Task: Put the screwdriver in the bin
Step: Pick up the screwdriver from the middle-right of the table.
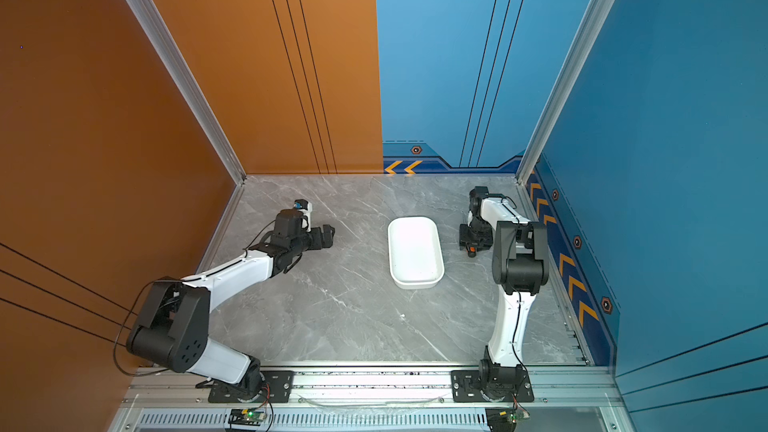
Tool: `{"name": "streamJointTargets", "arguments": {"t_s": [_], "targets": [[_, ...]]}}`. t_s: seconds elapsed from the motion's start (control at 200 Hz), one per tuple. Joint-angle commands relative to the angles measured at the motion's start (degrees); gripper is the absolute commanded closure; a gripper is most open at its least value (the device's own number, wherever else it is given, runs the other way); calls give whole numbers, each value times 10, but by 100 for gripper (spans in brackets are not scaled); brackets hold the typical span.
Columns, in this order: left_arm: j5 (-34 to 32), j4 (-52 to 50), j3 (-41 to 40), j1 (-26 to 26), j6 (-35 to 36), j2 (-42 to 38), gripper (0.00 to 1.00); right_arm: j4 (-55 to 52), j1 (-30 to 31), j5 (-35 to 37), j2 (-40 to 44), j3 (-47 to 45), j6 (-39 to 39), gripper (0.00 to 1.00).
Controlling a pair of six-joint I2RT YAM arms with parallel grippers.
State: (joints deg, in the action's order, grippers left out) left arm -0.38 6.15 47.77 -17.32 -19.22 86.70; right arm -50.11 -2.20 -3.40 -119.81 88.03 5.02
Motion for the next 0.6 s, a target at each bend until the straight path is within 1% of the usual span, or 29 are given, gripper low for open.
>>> {"name": "streamJointTargets", "arguments": {"t_s": [0.0,0.05,0.105,0.115,0.12,0.145,0.16,0.195,0.21,0.445,0.46,0.596], "targets": [[-12,-25,19,-4,14,3,2,-14,4,3,-23,-4,-8,59],[-14,-28,20,-4,17,2,2,-14,4,-1,-22,-8,-9,66],[-15,-30,21,-4,20,2,2,-14,4,-1,-19,-12,-10,79],[-15,-30,21,-4,21,1,2,-14,4,-2,-19,-12,-10,80],[-15,-31,21,-4,21,1,2,-14,5,-1,-19,-13,-10,82],[-17,-30,20,-4,22,1,2,-14,5,-2,-18,-14,-11,87],[-17,-31,20,-4,22,1,2,-14,5,-2,-18,-14,-11,91],[-20,-32,19,-4,23,0,2,-14,6,-4,-17,-15,-11,98],[-20,-32,19,-4,23,0,2,-13,6,-4,-17,-15,-12,100],[-26,-38,15,-4,26,-4,2,0,10,-22,6,-22,-11,100],[-27,-39,14,-4,27,-4,2,-1,11,-23,22,-23,-10,100],[-30,-40,14,-4,29,-2,2,2,13,-35,57,-28,-7,100]]}}
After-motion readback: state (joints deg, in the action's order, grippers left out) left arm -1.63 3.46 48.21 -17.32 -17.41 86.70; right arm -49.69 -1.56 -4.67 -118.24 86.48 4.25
